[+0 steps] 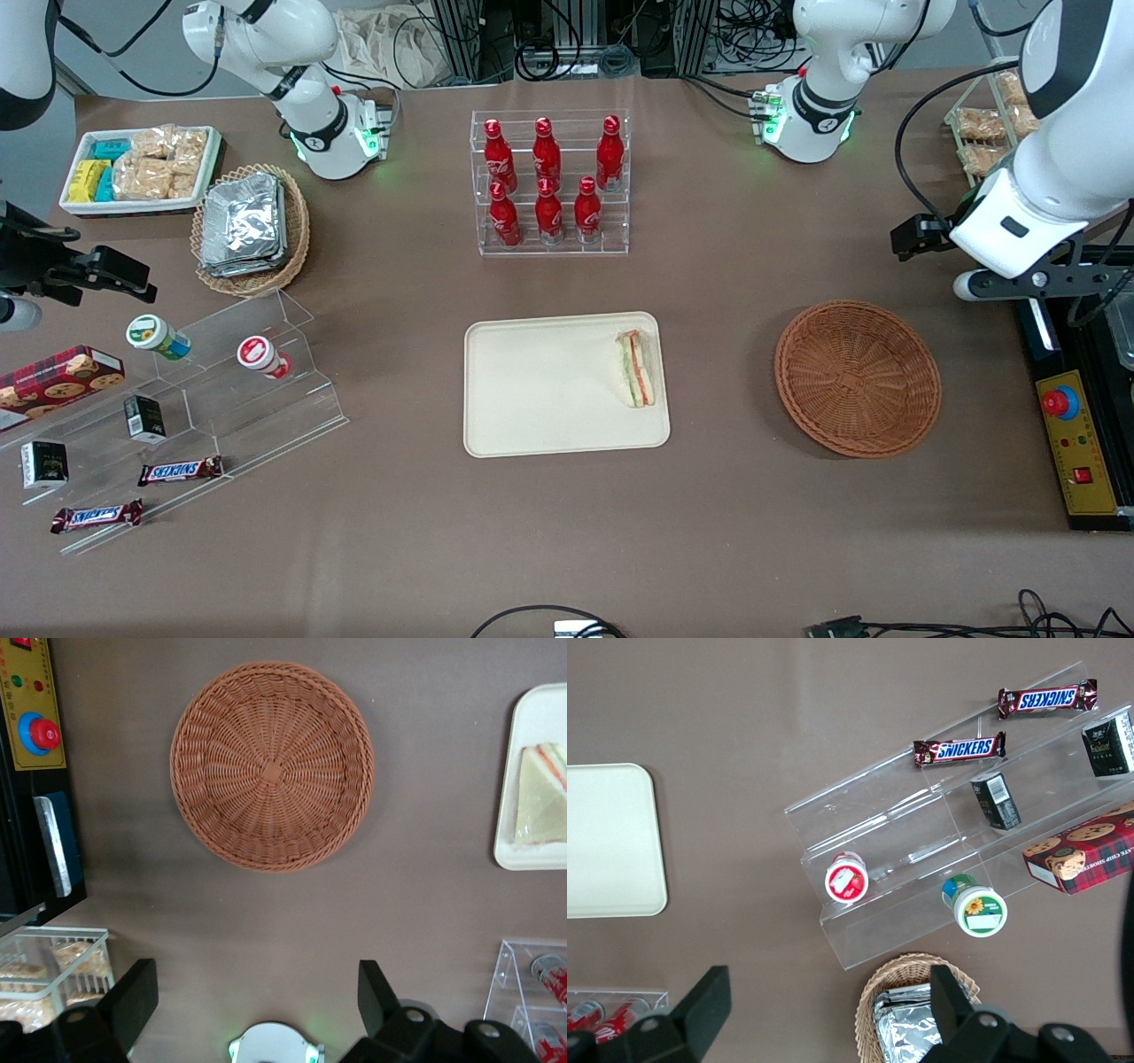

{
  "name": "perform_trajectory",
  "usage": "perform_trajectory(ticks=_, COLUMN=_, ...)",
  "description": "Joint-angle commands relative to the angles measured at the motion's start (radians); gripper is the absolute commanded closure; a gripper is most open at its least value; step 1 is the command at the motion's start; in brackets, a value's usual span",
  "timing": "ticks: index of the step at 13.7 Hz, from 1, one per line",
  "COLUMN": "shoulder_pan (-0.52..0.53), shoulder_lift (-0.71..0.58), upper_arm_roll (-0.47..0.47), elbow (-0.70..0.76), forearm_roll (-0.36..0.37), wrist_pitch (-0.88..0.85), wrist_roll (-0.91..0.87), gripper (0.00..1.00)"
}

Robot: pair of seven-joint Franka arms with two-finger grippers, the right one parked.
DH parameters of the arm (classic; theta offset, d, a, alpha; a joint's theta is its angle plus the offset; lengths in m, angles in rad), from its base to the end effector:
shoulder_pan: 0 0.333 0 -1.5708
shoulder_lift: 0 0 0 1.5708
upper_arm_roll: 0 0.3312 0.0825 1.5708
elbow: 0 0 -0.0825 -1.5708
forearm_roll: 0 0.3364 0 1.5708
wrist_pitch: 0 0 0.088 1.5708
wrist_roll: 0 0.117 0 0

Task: Place sandwich from basket to tray

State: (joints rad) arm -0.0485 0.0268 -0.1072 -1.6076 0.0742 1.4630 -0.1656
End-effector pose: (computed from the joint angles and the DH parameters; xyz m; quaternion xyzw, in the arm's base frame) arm 0.4946 -0.0674 0.5929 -0.9957 -0.0056 0.0787 0.0489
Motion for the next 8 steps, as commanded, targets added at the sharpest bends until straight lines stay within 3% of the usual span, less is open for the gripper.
perform_trajectory(ticks=1, shoulder_pan=0.024, shoulder_lift=-0.097, upper_arm_roll=0.004, elbow=-0.118, forearm_roll=-0.022, wrist_pitch=0.059, wrist_roll=0.014, gripper=0.00)
perform_trajectory(ticks=8, shoulder_pan=0.024, shoulder_lift=-0.100, upper_arm_roll=0.004, elbow=-0.114, forearm_roll=-0.010, wrist_pitch=0.023, wrist_roll=0.038, gripper=0.00)
